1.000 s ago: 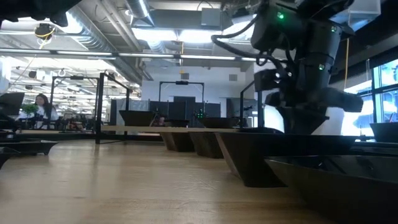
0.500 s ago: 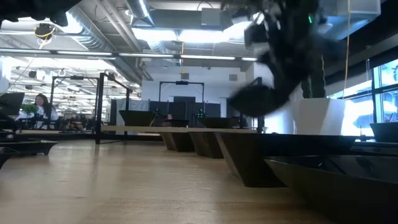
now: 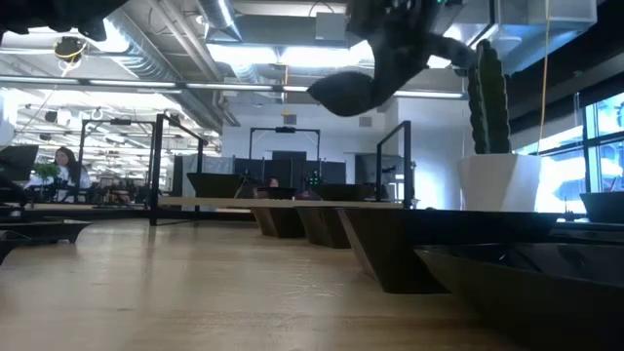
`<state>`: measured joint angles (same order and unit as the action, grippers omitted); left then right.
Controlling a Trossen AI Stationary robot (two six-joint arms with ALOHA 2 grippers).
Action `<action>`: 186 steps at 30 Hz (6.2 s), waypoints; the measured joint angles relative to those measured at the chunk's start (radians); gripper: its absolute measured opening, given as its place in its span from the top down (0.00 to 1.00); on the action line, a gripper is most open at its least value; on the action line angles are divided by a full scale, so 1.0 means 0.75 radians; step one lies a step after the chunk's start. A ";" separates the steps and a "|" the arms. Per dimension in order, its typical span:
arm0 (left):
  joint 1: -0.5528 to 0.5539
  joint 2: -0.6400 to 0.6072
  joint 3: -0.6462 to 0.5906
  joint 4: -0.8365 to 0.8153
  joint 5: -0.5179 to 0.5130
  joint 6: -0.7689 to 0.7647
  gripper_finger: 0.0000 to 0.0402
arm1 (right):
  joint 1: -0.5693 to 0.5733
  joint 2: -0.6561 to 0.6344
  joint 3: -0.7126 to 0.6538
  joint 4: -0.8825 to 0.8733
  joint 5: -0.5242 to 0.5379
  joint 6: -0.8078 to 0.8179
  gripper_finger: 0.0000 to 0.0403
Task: Pick & Place Mini shaped plates
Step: Stack the leaf-shaped plate on top of the leaf-shaped plate on the shelf, then stack the distorted square plate on top of the distorted square plate on the shelf
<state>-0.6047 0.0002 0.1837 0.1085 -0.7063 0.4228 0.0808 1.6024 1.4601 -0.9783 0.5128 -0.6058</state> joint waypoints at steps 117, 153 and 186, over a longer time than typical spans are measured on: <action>0.000 0.001 -0.002 -0.011 -0.013 0.013 0.99 | -0.119 -0.620 0.742 -0.206 -0.367 0.575 0.99; 0.000 0.001 -0.002 -0.028 -0.015 -0.074 0.99 | -0.076 -1.869 -1.044 0.858 -0.643 0.886 0.98; 0.045 0.992 0.937 -0.111 -0.607 0.116 0.99 | -0.076 -1.878 -1.719 1.567 -0.804 0.652 0.98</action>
<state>-0.5708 0.7441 0.8867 0.0253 -1.1614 0.5102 0.0235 0.1936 0.1707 0.1968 -0.0902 -0.1165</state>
